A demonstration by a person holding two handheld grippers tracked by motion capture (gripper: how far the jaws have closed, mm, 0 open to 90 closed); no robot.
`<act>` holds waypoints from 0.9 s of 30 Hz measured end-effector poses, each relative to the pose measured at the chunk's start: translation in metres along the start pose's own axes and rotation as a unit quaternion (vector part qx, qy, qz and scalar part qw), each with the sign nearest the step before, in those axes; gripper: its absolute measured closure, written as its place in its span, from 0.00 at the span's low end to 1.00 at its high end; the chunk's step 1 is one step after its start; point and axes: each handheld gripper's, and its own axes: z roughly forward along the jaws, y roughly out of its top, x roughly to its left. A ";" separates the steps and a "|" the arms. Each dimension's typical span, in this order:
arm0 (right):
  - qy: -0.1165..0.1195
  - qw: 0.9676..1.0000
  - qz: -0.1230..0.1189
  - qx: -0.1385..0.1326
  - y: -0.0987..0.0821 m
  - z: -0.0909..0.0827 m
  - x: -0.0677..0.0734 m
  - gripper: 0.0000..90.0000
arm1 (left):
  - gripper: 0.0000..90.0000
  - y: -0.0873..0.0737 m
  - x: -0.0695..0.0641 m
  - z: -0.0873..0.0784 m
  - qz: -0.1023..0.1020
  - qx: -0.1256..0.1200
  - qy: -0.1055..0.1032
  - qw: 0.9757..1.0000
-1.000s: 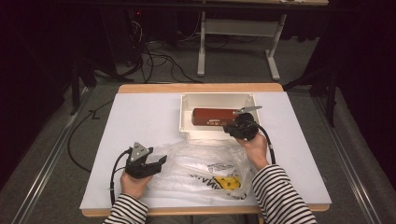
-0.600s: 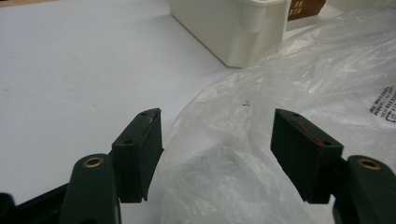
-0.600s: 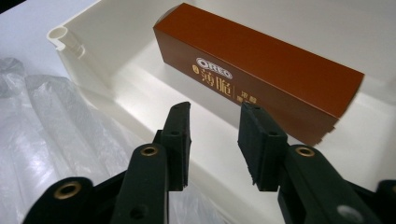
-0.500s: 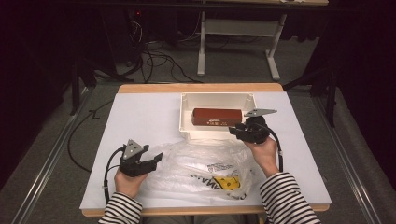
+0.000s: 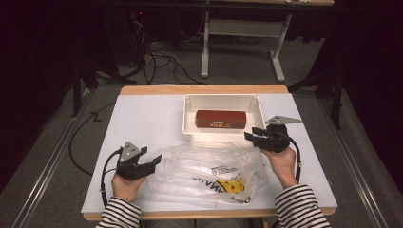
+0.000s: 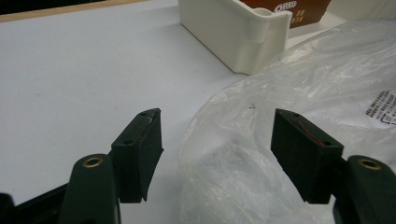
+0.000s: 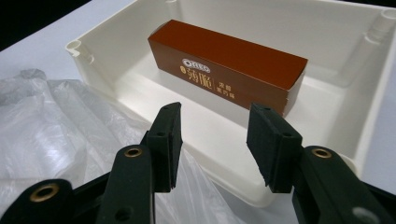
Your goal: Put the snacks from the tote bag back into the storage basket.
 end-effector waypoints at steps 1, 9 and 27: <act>-0.002 1.000 0.004 -0.002 -0.002 -0.002 -0.001 0.62 | 0.38 0.000 0.001 0.000 -0.001 -0.001 0.001 1.000; -0.011 0.999 0.002 -0.030 -0.016 -0.017 -0.006 0.61 | 0.38 -0.006 0.006 -0.003 -0.018 -0.007 0.005 1.000; -0.038 0.996 0.043 -0.066 -0.063 -0.034 -0.030 0.49 | 0.37 -0.009 0.016 -0.008 -0.038 -0.015 0.035 0.999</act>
